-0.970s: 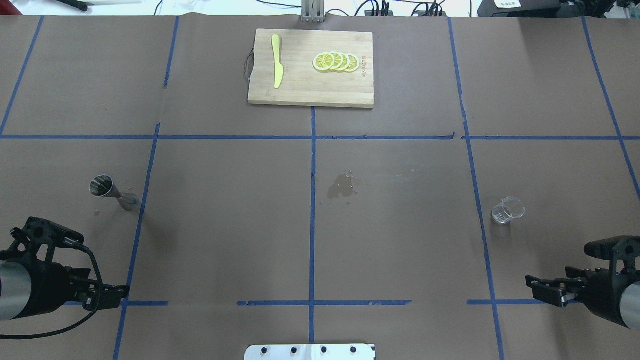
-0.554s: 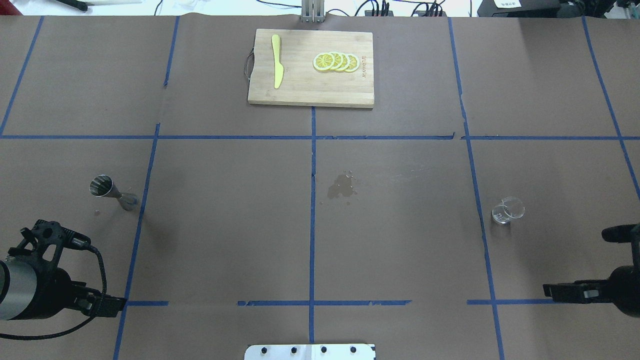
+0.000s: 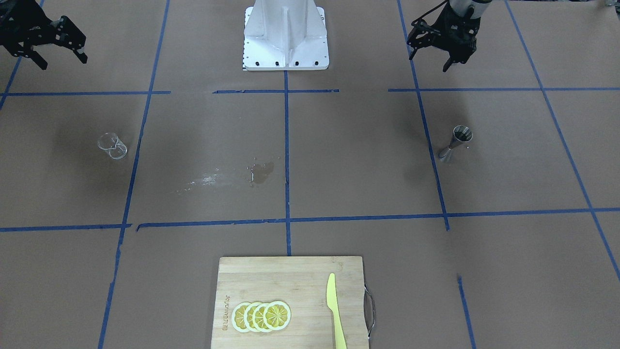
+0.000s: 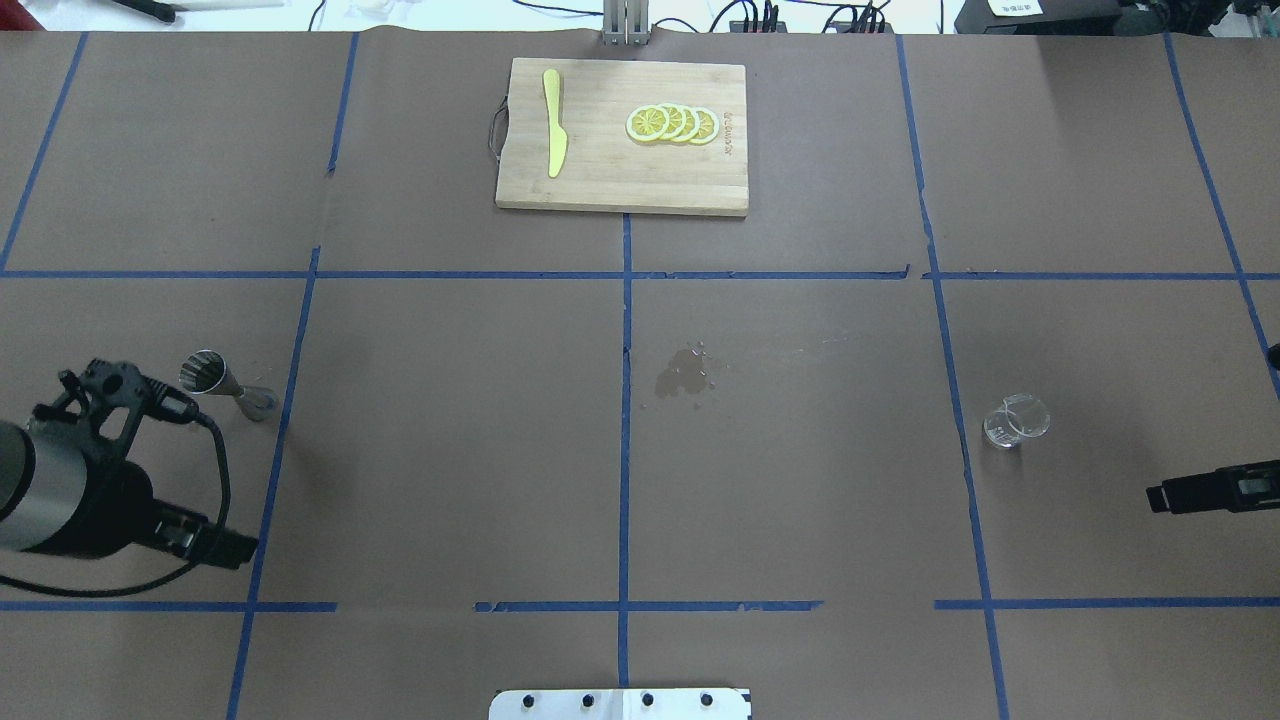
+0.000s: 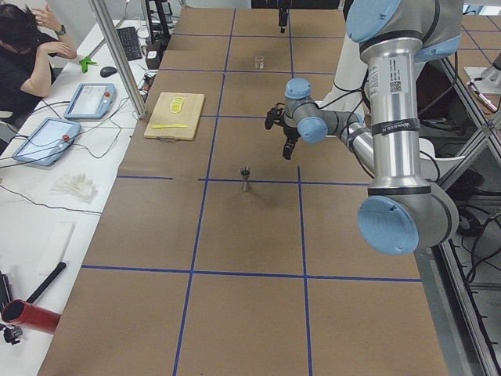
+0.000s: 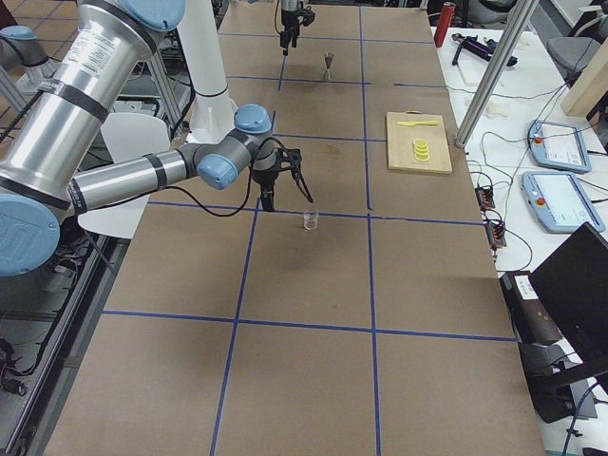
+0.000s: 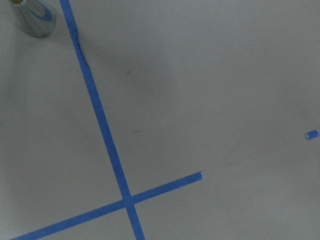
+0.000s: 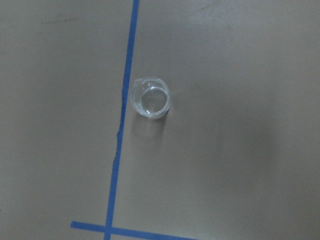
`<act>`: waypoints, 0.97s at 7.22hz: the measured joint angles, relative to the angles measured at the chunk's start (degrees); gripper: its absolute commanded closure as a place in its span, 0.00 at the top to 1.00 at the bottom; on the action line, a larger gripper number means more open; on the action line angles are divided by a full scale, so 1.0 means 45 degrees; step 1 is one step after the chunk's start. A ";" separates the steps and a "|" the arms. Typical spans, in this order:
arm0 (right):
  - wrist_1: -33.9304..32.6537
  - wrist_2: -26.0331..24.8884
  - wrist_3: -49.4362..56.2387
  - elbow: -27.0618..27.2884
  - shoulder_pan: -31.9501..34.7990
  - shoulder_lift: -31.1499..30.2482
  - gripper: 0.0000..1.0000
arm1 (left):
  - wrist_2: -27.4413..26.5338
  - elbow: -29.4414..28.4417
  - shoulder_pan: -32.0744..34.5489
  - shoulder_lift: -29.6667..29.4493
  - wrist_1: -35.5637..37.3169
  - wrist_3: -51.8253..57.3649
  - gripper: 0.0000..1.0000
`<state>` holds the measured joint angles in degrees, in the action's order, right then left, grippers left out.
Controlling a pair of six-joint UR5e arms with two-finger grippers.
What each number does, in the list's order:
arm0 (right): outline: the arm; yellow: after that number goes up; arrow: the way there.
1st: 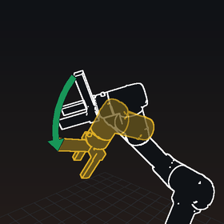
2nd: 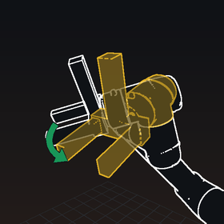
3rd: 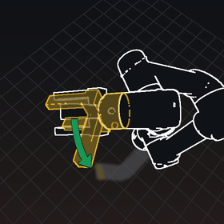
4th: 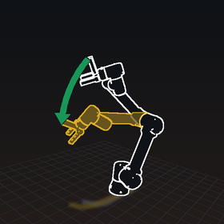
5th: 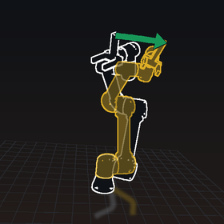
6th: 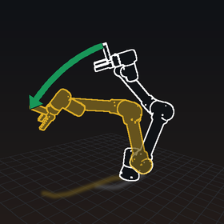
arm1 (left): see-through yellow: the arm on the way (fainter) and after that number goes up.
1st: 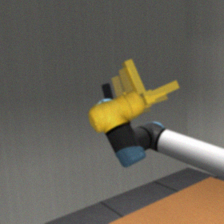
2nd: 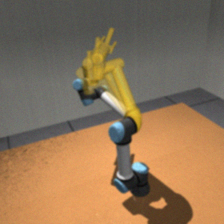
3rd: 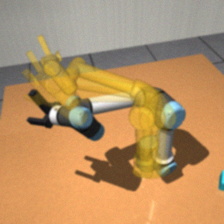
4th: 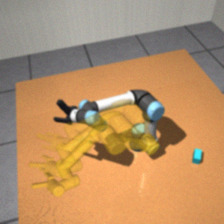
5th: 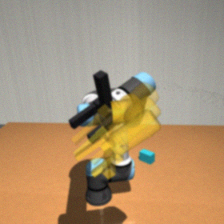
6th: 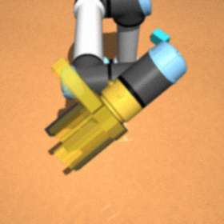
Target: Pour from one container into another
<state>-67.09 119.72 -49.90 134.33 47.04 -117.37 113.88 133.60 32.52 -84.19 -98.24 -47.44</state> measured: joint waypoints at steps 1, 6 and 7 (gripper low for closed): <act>-0.1196 0.0146 0.1287 -0.0048 0.0829 0.0537 1.00 | 0.0044 -0.0047 0.1055 -0.1348 0.1791 0.1233 1.00; -0.2664 0.0525 0.3600 -0.0562 0.2554 0.1535 1.00 | 0.1642 -0.4308 0.7163 -0.5326 0.3677 0.7400 1.00; -0.2692 0.1028 0.4425 -0.1374 0.3292 0.2029 1.00 | 0.2013 -0.5820 0.8143 -0.5535 0.2740 0.8208 1.00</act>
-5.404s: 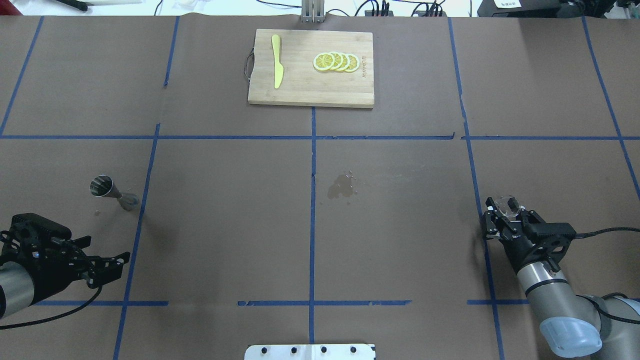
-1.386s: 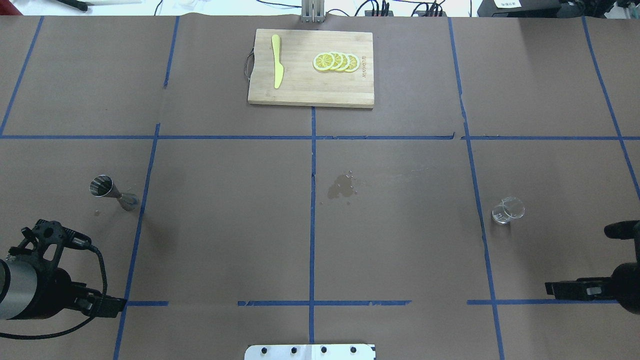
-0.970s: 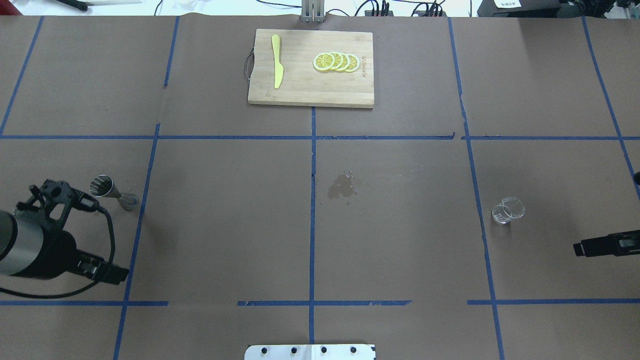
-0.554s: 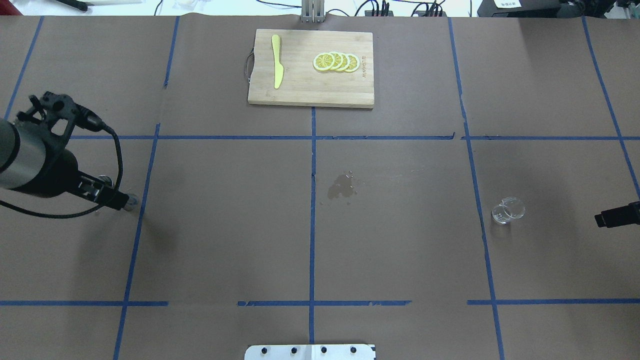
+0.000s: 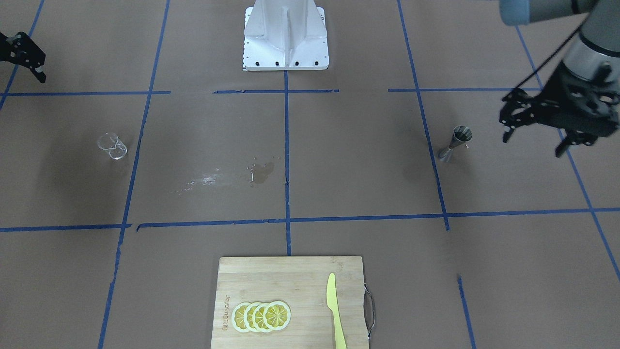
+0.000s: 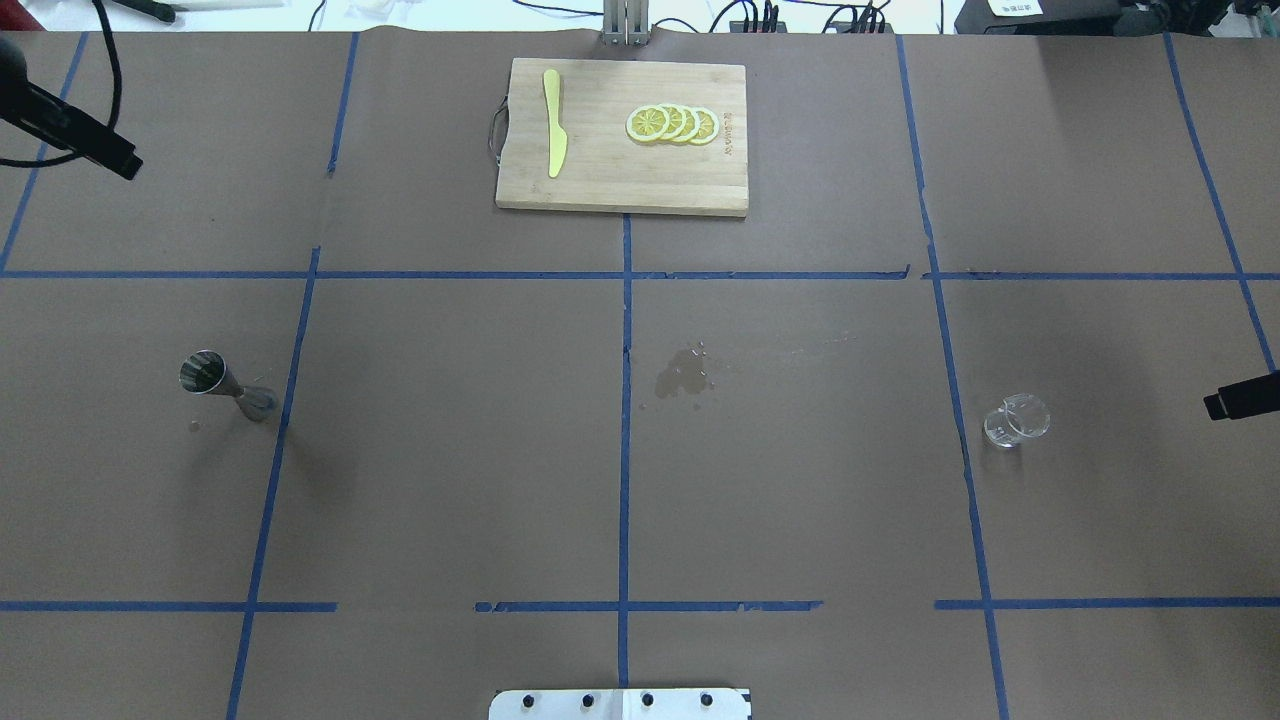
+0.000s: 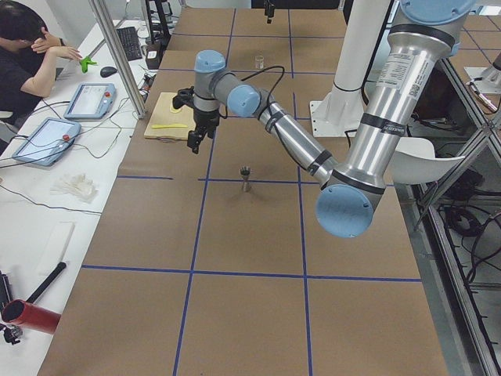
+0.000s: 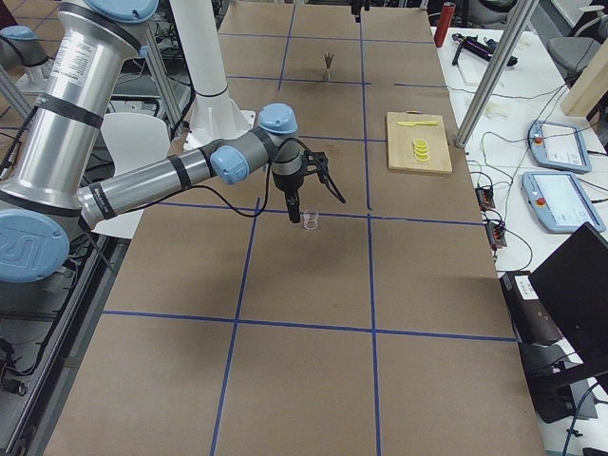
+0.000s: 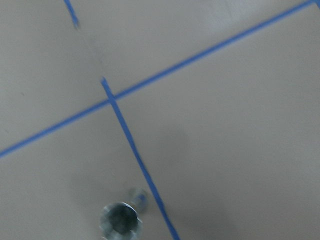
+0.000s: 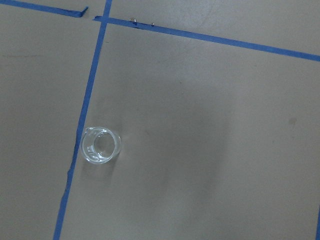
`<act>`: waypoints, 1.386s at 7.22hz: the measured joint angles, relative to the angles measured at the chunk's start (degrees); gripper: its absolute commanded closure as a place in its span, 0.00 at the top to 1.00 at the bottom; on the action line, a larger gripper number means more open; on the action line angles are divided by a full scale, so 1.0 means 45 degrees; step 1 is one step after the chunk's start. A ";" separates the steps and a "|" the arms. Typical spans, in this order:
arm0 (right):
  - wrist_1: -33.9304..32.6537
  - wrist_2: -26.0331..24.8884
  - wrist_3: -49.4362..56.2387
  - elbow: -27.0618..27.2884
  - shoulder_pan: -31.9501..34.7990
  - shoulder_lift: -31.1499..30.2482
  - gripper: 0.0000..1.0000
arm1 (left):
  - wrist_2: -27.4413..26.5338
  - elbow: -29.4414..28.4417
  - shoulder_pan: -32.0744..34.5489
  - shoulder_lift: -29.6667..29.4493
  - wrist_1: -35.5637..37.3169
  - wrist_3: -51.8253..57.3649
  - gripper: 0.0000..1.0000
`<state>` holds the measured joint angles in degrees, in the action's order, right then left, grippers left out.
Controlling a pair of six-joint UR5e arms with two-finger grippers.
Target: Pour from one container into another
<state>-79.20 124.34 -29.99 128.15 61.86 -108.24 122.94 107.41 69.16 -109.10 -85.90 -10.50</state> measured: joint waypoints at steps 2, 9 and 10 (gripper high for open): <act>-0.0192 0.0467 0.2224 -0.1925 0.1552 0.1099 1.00 | 0.0294 -0.2236 0.1047 -0.0116 -0.1740 0.0493 1.00; -0.4964 0.3151 0.7884 -0.7129 0.6354 0.5698 1.00 | 0.2457 -0.5443 0.4022 0.1948 -0.3078 0.2821 1.00; -0.4867 0.3195 0.7783 -0.7179 0.6433 0.5580 1.00 | 0.2629 -0.5378 0.4116 0.2607 -0.3209 0.2864 1.00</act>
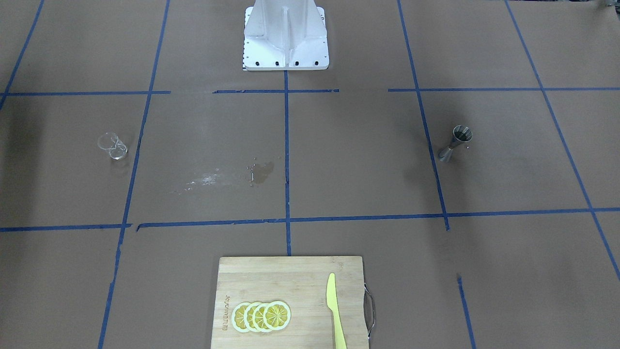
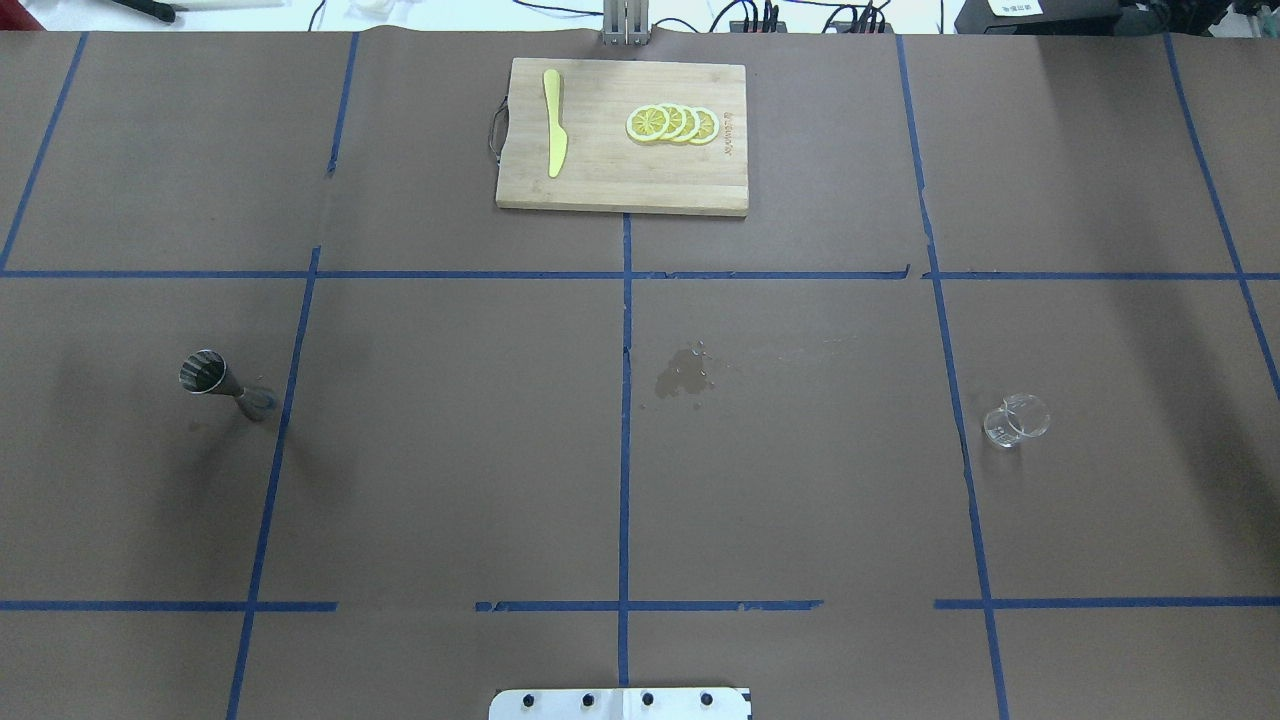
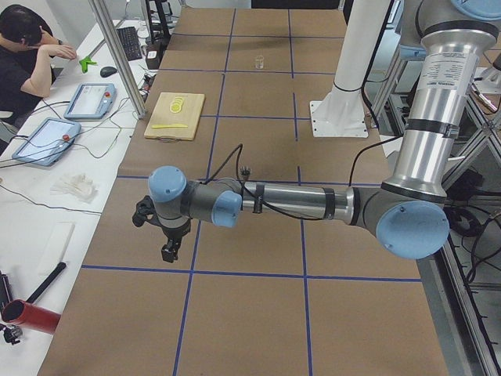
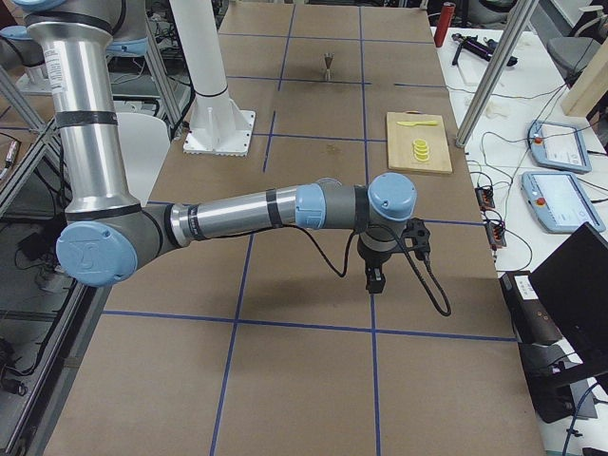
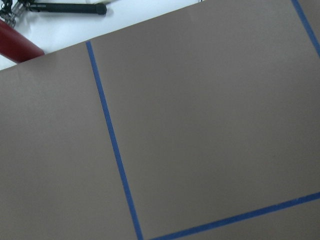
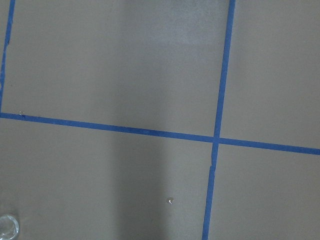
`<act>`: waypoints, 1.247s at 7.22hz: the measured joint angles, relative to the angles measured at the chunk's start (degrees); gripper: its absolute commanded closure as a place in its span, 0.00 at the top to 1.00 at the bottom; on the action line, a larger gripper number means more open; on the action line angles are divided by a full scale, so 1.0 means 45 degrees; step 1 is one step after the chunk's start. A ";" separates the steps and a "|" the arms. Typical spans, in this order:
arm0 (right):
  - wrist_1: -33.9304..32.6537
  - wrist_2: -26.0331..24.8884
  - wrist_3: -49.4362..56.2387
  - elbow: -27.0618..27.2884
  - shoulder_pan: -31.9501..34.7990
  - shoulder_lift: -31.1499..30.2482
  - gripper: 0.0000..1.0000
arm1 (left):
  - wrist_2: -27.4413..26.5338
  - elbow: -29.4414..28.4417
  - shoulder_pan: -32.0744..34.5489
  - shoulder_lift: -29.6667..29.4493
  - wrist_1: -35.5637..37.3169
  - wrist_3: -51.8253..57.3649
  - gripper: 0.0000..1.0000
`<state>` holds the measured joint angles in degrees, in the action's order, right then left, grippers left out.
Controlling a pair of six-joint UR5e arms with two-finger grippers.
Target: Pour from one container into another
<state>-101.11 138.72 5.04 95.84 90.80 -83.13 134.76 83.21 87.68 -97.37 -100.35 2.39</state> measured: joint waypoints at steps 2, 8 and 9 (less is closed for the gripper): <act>0.0427 0.0078 -0.0744 -0.0074 0.0042 -0.0134 1.00 | 0.0126 0.0774 0.0117 0.1239 -0.0027 -0.0076 1.00; 0.0612 0.0064 -0.1143 -0.0631 0.0419 -0.0549 1.00 | 0.0094 0.2288 0.0264 0.1585 0.1963 -0.0633 1.00; 0.0612 0.0069 -0.1151 -0.0645 0.0488 -0.0555 1.00 | 0.0093 0.2372 0.0314 0.1585 0.2169 -0.0857 1.00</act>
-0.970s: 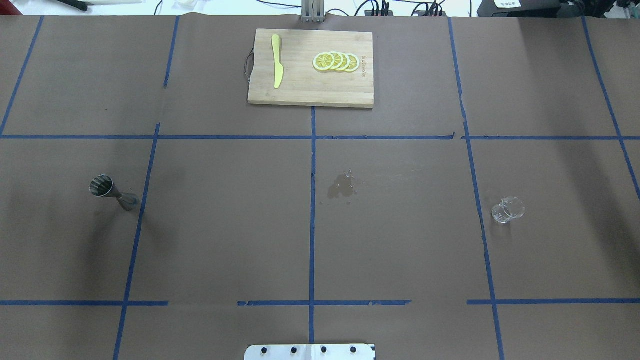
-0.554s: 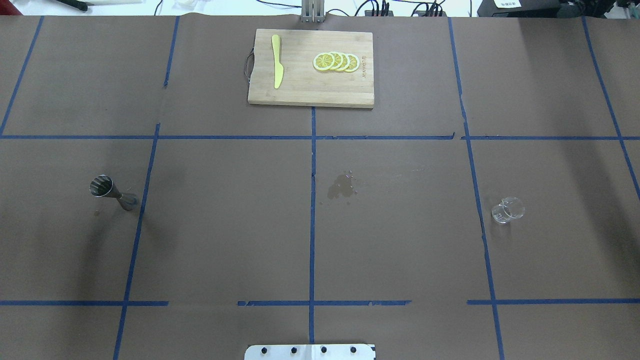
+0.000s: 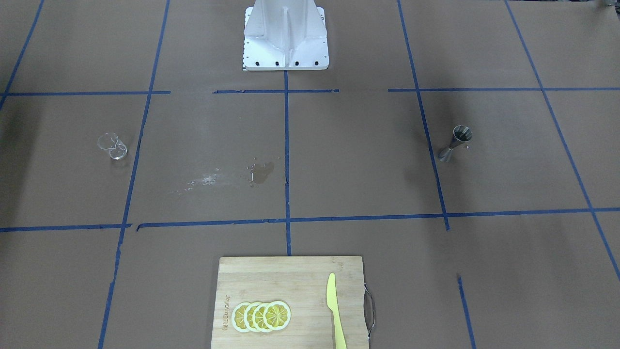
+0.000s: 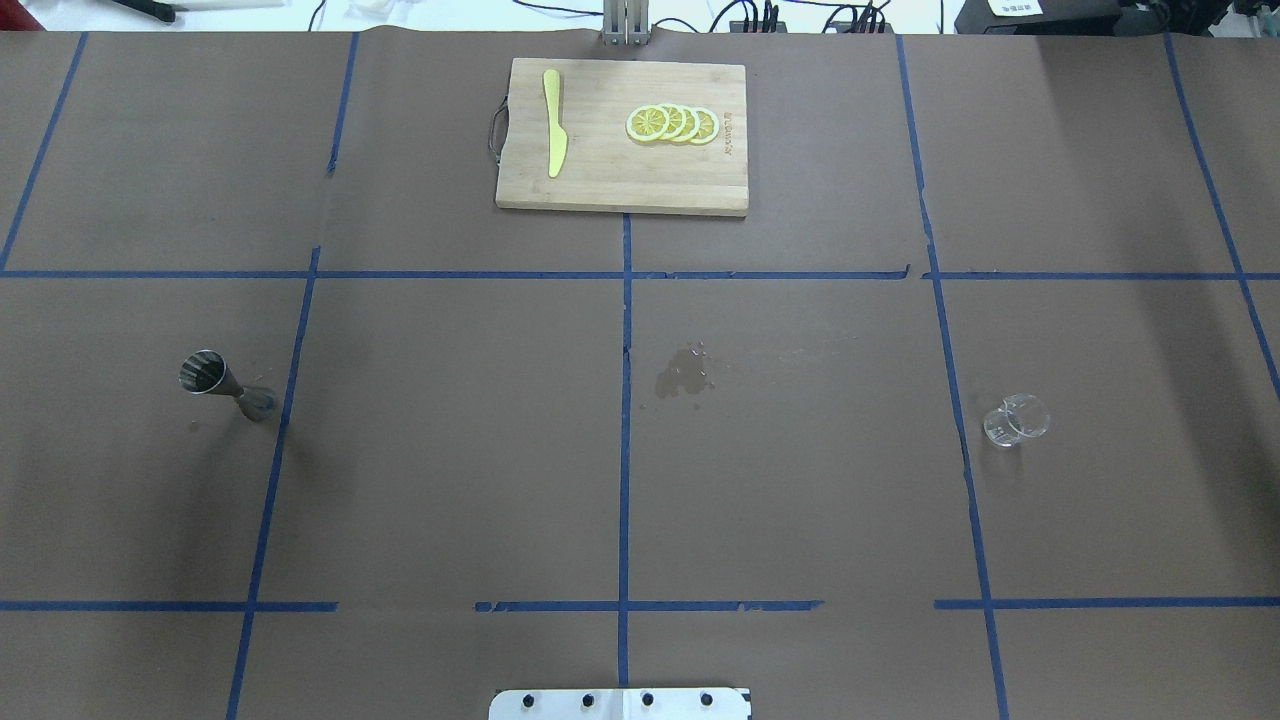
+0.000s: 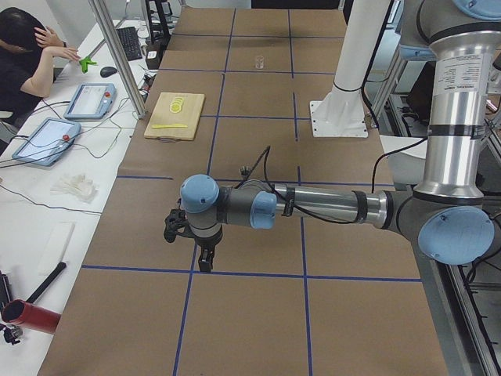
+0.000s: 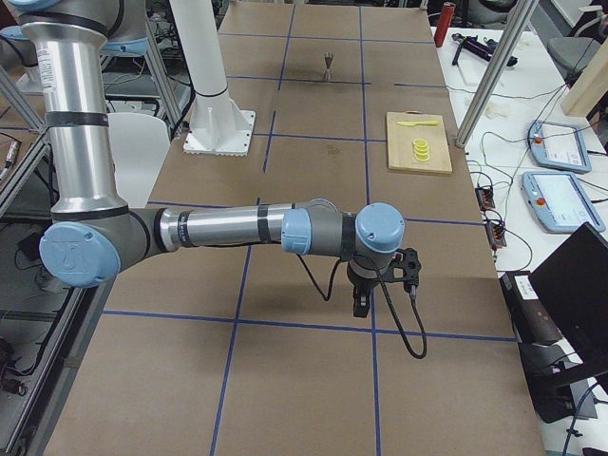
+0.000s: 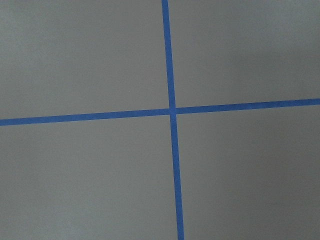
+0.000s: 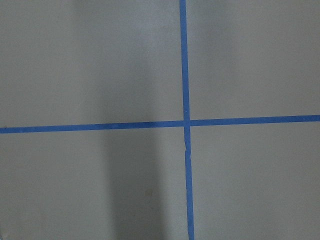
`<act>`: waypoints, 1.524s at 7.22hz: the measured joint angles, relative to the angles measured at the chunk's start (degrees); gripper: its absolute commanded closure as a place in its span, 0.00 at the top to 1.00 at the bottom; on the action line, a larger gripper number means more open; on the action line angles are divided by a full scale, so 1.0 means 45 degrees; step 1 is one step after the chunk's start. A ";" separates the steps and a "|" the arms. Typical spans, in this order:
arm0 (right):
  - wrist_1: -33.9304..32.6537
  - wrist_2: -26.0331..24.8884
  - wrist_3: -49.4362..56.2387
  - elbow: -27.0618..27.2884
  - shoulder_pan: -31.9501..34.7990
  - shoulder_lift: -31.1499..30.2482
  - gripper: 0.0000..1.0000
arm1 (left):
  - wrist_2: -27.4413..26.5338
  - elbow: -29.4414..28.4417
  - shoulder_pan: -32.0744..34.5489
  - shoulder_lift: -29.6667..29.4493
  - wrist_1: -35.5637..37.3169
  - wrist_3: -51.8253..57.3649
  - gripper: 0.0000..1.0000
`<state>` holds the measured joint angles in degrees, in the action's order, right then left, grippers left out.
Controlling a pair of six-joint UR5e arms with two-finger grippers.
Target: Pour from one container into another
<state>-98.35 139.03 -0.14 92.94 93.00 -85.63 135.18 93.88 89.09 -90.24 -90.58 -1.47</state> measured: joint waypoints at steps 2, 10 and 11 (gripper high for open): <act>0.0000 -0.0011 -0.0006 -0.0020 0.0046 -0.0029 1.00 | 0.0016 0.0007 0.0036 0.0038 0.0098 -0.0239 1.00; 0.1741 -0.0087 -0.0456 -0.0566 0.0056 -0.0467 1.00 | 0.0038 -0.0047 0.0045 0.0150 0.0004 -0.0260 1.00; 0.1770 -0.0097 -0.0607 -0.0564 0.0056 -0.0460 1.00 | 0.0038 -0.0042 0.0045 0.0150 -0.0008 -0.0260 1.00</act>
<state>-90.39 138.60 -2.88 90.40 93.25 -87.69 135.35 93.70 89.30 -89.56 -90.62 -2.64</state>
